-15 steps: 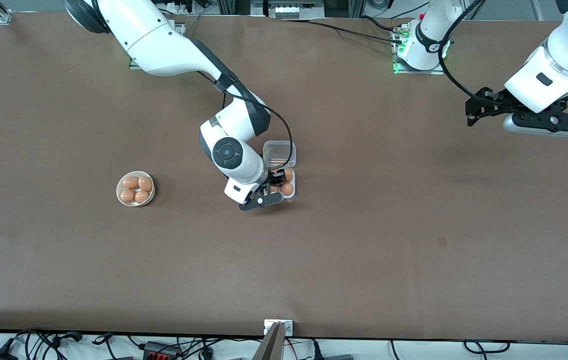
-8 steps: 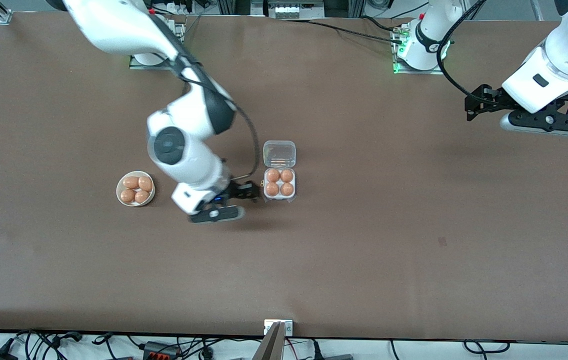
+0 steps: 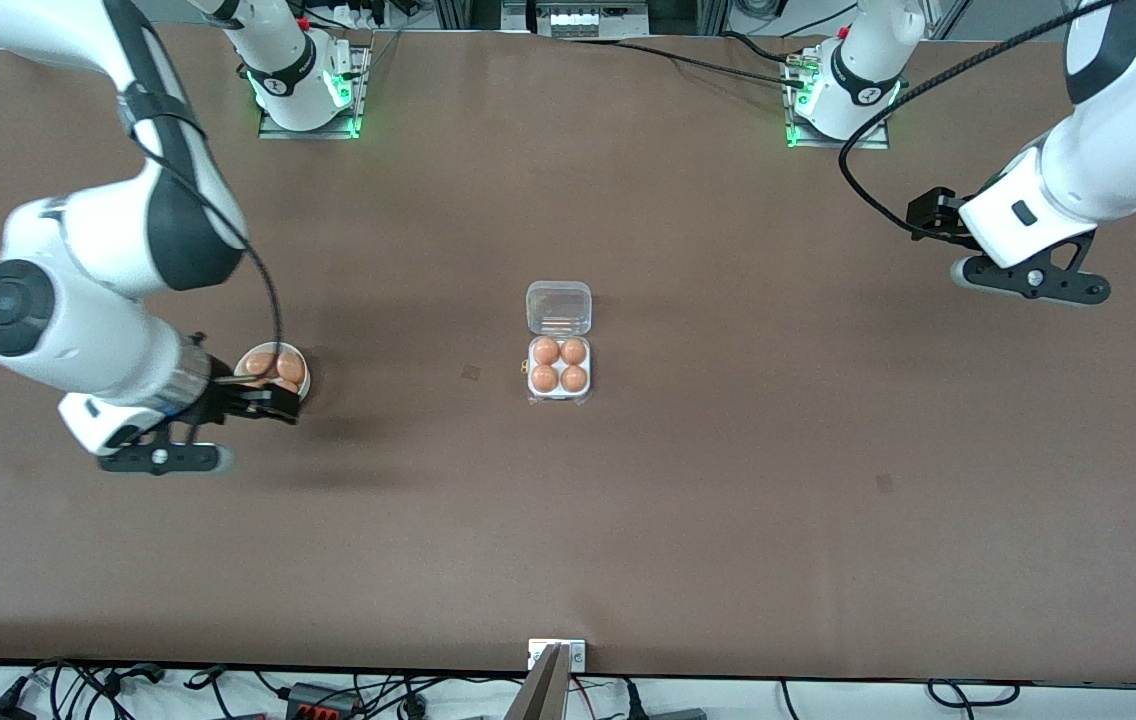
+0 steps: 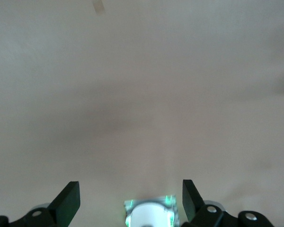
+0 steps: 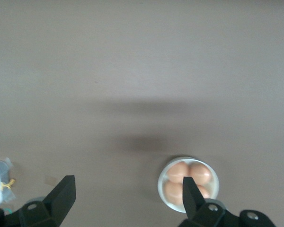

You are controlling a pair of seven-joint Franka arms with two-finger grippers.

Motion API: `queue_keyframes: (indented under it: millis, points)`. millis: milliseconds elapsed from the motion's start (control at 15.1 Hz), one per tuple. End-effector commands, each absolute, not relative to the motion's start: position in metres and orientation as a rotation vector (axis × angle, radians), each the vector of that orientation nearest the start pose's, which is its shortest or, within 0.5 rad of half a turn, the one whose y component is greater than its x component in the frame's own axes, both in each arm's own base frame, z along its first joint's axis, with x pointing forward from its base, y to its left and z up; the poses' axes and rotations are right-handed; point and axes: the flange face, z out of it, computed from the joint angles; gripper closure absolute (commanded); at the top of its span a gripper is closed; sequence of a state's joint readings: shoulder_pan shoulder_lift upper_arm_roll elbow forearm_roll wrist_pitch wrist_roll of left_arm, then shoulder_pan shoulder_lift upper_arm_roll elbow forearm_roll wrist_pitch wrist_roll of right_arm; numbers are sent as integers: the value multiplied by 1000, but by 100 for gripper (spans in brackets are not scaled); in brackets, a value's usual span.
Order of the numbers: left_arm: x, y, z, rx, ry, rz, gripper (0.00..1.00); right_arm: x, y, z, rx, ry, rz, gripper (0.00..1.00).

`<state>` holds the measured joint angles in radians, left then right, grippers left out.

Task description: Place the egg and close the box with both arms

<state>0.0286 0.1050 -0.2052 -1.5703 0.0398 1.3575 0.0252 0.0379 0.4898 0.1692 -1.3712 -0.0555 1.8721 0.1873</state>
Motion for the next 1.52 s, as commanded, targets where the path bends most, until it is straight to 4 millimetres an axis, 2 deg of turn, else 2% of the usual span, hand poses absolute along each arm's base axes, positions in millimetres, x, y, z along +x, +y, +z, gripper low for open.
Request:
queue_keyframes:
  millis: [0,66,133,199,265,398,530,597,729,796,928,1061,1127,1260,1459]
  points:
    - [535,-90,537,-3005,352,627,46,683,74,472,-3123,-32,-44,0]
    - [533,-115,529,-2990,369,628,60,683,62,479,-3124,-1,-54,0]
    - [534,-130,516,-2979,366,655,73,680,54,484,-3126,23,-47,0]
    - [528,-159,503,-2967,382,694,90,679,47,485,-3128,49,-30,0]
    - [521,-182,485,-2990,322,727,97,676,40,494,-3132,65,-32,0]
    - [513,-228,463,-3084,223,720,99,670,15,504,-3140,125,-2,0]
    - [499,-277,447,-3102,270,676,99,661,-18,544,-3117,223,60,0]
    - [489,-303,435,-3107,327,660,99,658,-27,562,-3116,240,65,0]
    - [478,-343,413,-3158,296,568,99,653,-45,570,-3133,180,79,0]
    - [466,-370,405,-3180,283,526,99,652,-55,571,-3145,146,82,0]
    - [442,-409,387,-3182,274,531,99,640,-57,589,-3149,141,75,0]
    - [413,-444,365,-3148,285,586,99,630,-53,589,-3153,140,85,0]
    - [406,-461,353,-3175,251,565,99,623,-52,587,-3153,138,102,0]
    - [408,-482,328,-3246,147,509,99,603,-50,582,-3151,132,76,0]
    - [400,-506,286,-3302,157,468,99,569,-48,567,-3146,129,27,0]
